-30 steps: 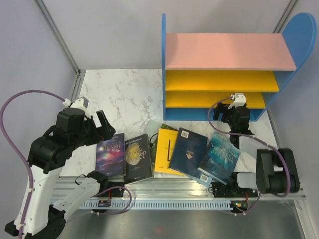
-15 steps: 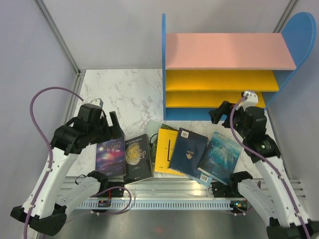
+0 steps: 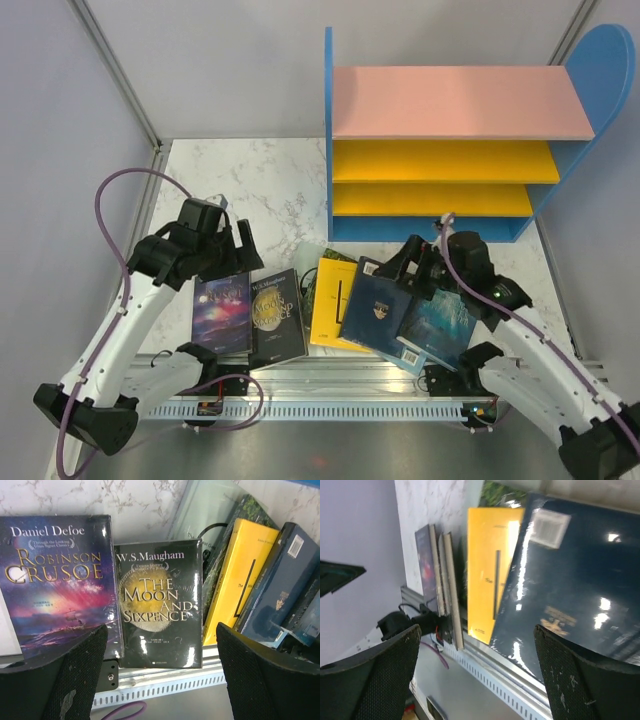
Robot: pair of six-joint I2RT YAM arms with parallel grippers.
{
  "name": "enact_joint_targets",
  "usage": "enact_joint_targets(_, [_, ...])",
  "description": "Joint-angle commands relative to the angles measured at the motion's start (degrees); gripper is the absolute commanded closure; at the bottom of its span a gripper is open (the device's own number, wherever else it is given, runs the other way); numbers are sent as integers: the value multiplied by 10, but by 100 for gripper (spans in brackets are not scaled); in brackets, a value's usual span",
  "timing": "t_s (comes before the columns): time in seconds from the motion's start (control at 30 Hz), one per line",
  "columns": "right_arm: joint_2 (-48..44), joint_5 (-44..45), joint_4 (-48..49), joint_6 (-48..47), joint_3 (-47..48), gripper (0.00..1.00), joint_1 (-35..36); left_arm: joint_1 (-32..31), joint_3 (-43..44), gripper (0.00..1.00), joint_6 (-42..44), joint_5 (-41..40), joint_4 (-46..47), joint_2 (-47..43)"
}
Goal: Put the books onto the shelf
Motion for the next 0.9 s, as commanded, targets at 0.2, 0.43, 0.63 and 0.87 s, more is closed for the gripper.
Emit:
enact_joint_targets(0.2, [244, 125, 156, 68, 128, 6, 362, 1, -22, 9, 15, 41, -2, -41])
enact_joint_targets(0.43, [373, 134, 178, 61, 180, 11, 409, 1, -9, 9, -8, 25, -54, -70])
enact_joint_targets(0.63, [395, 130, 225, 58, 139, 13, 410, 1, -18, 10, -52, 21, -75, -110])
enact_joint_targets(0.87, [434, 142, 266, 65, 107, 16, 431, 1, -9, 11, -85, 10, -102, -133])
